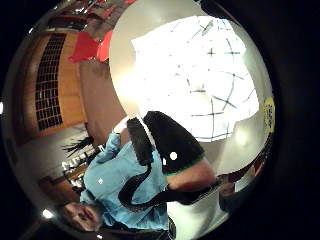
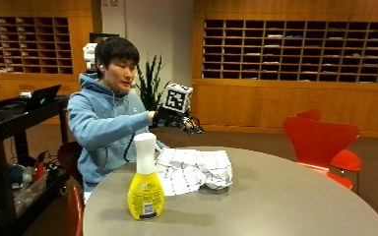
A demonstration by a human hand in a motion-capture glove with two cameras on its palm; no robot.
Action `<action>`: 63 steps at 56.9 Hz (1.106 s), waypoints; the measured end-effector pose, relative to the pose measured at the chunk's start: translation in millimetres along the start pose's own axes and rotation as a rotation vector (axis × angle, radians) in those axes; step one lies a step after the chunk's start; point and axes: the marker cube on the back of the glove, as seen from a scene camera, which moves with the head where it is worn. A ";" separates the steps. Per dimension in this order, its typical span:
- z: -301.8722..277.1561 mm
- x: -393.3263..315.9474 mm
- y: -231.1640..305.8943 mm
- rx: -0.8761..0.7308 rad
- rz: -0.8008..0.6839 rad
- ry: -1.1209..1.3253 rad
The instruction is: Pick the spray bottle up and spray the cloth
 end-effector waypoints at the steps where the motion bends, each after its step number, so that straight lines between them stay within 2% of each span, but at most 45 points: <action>1: -0.5 -0.2 -0.4 0.003 -0.001 -0.003; 16: 0.7 -12.2 -2.9 0.099 -0.058 -0.015; 34: -8.3 -13.7 1.4 0.166 -0.044 0.009; 52: -23.8 7.6 39.0 0.520 -0.104 -0.122; 63: -15.6 33.9 78.2 0.650 -0.149 -0.250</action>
